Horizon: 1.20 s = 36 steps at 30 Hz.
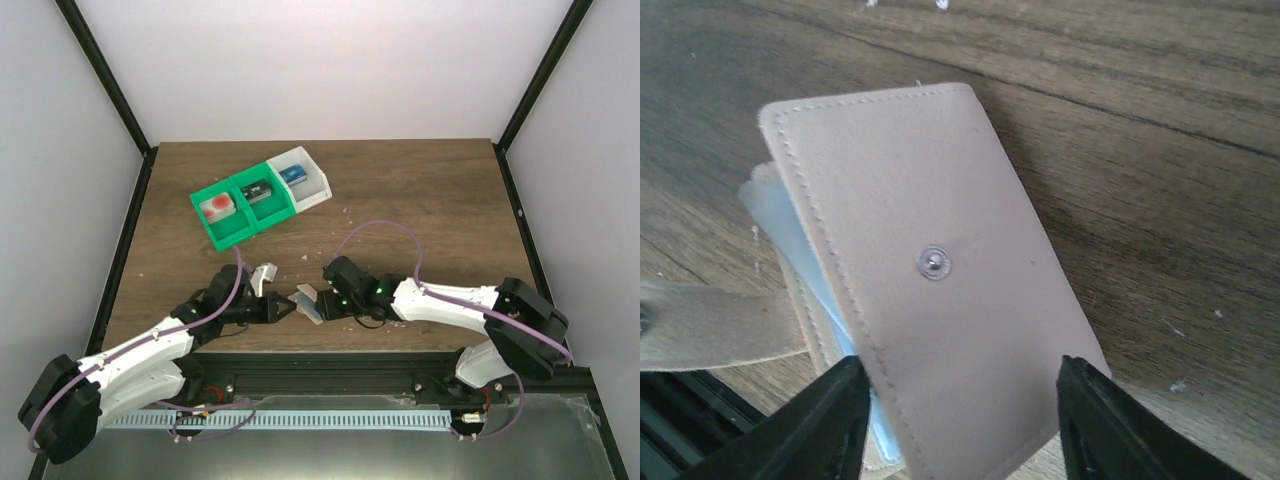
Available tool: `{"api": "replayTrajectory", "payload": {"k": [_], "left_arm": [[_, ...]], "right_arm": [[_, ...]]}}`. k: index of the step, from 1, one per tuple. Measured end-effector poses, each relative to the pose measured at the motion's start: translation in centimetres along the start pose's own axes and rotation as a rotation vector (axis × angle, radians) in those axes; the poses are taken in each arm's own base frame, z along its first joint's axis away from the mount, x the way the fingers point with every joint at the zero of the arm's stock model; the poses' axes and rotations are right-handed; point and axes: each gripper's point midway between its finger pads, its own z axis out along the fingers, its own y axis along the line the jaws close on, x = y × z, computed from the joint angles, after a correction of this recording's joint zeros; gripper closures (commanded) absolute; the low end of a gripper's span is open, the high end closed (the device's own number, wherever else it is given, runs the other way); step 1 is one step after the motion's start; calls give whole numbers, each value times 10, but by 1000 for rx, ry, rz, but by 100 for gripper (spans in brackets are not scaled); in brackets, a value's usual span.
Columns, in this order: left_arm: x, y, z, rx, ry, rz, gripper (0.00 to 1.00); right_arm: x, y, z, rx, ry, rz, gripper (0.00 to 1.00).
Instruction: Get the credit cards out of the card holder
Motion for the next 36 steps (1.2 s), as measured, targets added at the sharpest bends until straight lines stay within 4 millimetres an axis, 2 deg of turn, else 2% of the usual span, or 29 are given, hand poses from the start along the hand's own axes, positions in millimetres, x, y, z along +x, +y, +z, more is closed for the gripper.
{"api": "replayTrajectory", "payload": {"k": [4,7,11,12,14,16,21,25,36], "left_arm": [[0,0,0,-2,-1,0,100],[1,1,0,-3,1,-2,100],[2,4,0,-13,2,-5,100],[2,5,0,-18,1,-7,100],[2,7,0,-30,-4,-9,100],[1,8,-1,-33,-8,-9,100],[0,6,-2,-26,-17,-5,100],[-1,3,-4,-17,-23,-5,100],[-4,-2,-7,-1,-37,-11,100]], "right_arm": [[-12,10,-5,-18,-22,-23,67],[-21,16,-7,-26,-45,-33,72],[-23,10,-6,12,-56,-34,80],[-23,7,-6,24,-59,-34,79],[-23,3,-6,48,-63,-31,65],[-23,2,-6,50,-62,-37,55],[-18,20,-10,-58,-45,-123,43],[-14,30,-12,-114,-32,-197,37],[-3,32,-7,-154,-1,-280,36]]}}
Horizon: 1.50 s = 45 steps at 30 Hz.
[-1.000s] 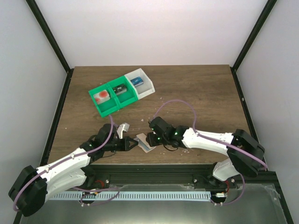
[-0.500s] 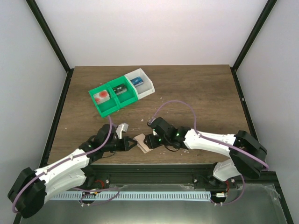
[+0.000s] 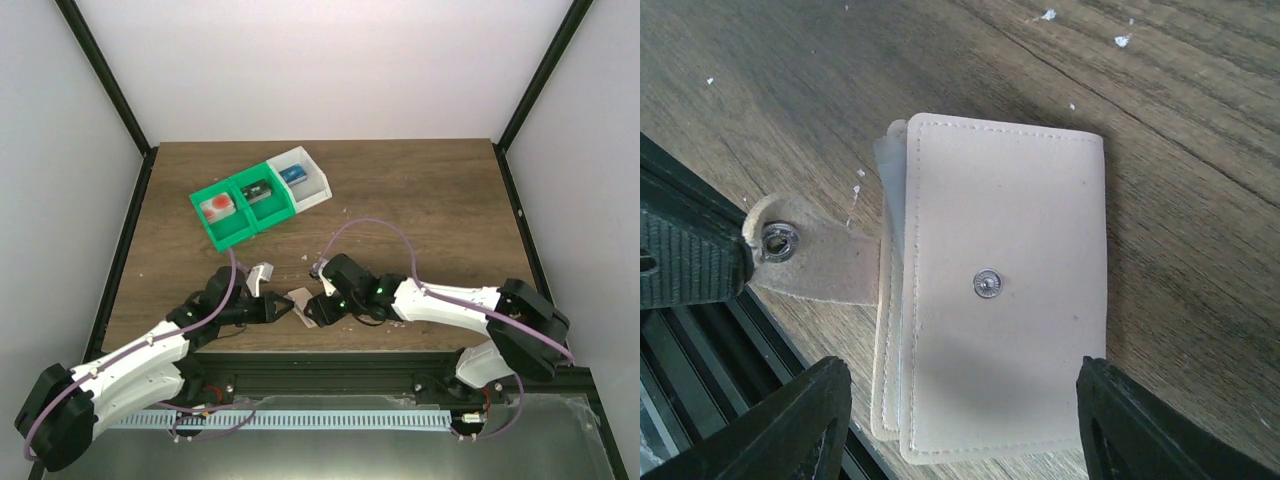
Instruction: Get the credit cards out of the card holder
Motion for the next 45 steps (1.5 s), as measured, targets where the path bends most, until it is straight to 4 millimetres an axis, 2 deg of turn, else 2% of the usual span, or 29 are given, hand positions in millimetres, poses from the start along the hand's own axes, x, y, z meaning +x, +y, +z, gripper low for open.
{"api": "replayTrajectory", "payload": {"k": [11,22,40,45], "left_arm": [[0,-1,0,5,1,-1,100],[-1,-2,0,7,-1,-1,100],[1,-4,0,18,10,-1,100],[1,-3,0,17,9,0,100]], "right_arm": [[16,-1,19,13,64,-24,38],[7,-5,19,61,34,-40,56],[-4,-14,14,120,-19,-21,67],[-7,-20,13,155,-38,-14,81]]}}
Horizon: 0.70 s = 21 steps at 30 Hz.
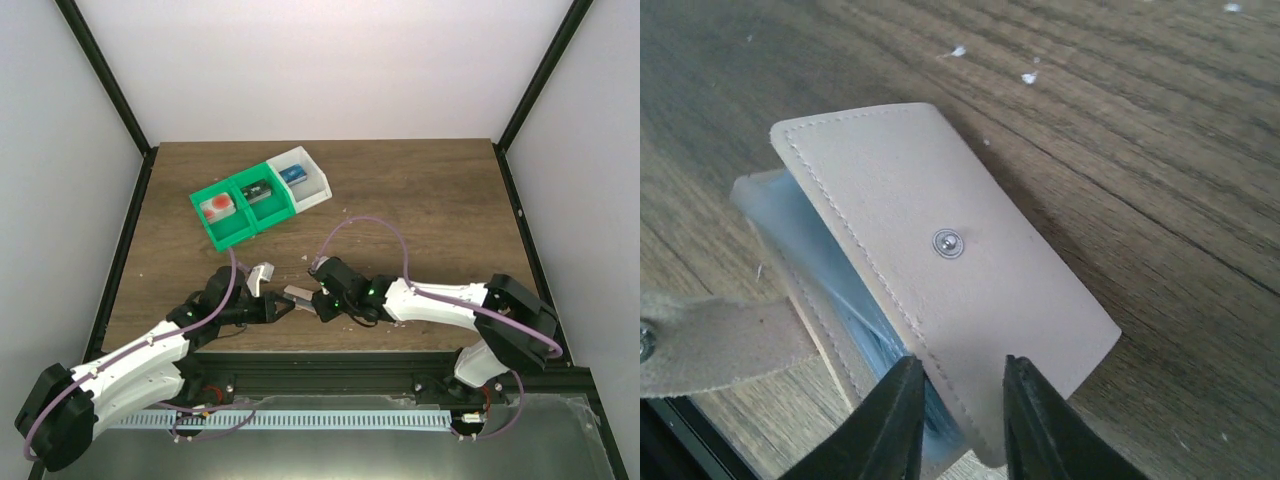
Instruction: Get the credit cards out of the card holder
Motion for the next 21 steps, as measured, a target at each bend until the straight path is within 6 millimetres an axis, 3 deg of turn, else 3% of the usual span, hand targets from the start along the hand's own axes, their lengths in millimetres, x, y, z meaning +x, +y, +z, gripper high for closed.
{"api": "replayTrajectory", "payload": {"k": [8,21], "left_arm": [[1,3,1,-8,6,2,100],[1,13,-2,-61,-11,-7,100]], "right_arm": [[-13,-10,-10,66,-66,23,99],[-11,-22,-13,121,-76,61,100]]}}
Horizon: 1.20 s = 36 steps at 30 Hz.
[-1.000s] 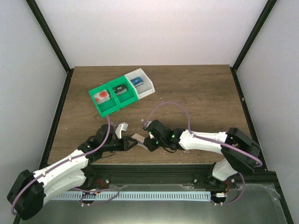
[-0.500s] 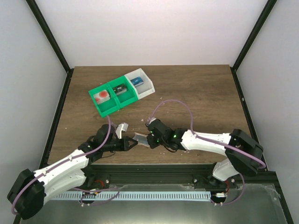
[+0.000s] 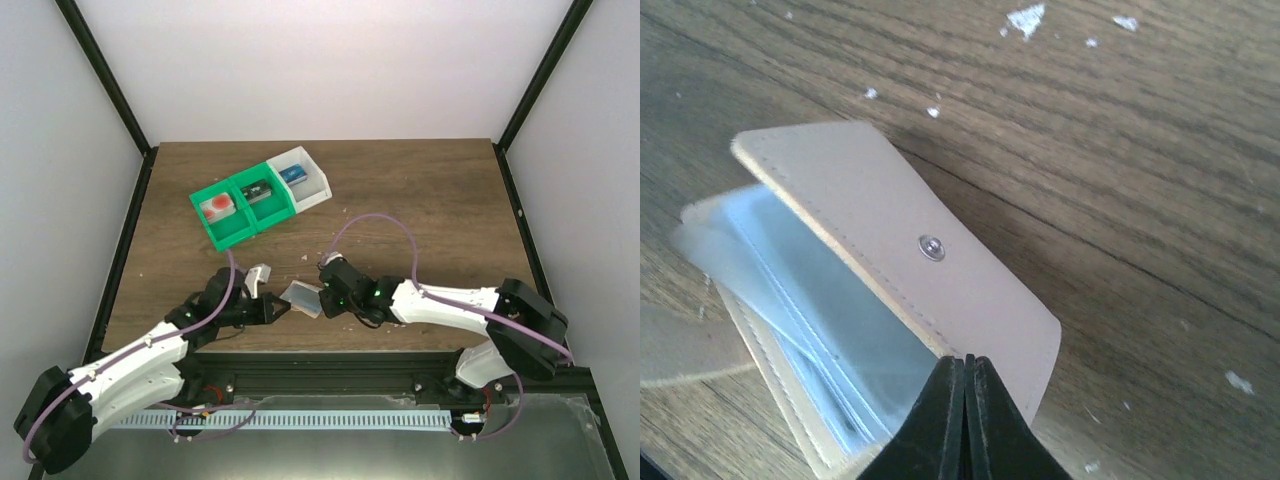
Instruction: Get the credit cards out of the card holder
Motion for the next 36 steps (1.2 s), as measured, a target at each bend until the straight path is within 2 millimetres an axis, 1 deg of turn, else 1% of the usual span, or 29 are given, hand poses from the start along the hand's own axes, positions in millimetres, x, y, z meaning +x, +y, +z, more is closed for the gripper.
{"api": "replayTrajectory", "payload": {"k": [7,10,14,15,16,17,18,21,24,28,31,34,36], "left_arm": [[1,12,-2,-51,2,-25,100],[-1,14,-3,-65,-3,-35,100],[-7,13,-7,-63,-14,-47,100],[-8,12,-8,-56,-17,-47,100],[-9,9,-9,-45,-20,-47,100],[-10,8,-9,-37,-21,-48,100],[-11,6,-10,-26,-21,-50,100],[-12,2,-10,-3,-18,-55,100],[-13,-4,-10,26,-17,-61,100],[-14,-13,-12,72,-21,-61,100],[-15,-16,-13,88,-20,-63,100],[-14,-17,-13,92,-16,-64,100],[-14,-17,-13,94,-14,-65,100]], "right_arm": [[22,-20,-6,37,38,58,100],[32,-30,-7,65,67,80,99],[31,-31,-15,63,64,98,99],[29,-30,-19,54,58,100,99],[27,-27,-22,37,51,102,94],[25,-24,-25,19,44,99,84],[22,-19,-28,-12,39,89,77],[10,-1,-35,-109,-5,50,67],[0,14,-39,-190,-51,-25,59],[-6,26,-37,-249,-106,-149,55],[-4,31,-35,-272,-144,-266,51],[1,33,-32,-281,-171,-362,51],[0,33,-32,-273,-196,-416,52]]}}
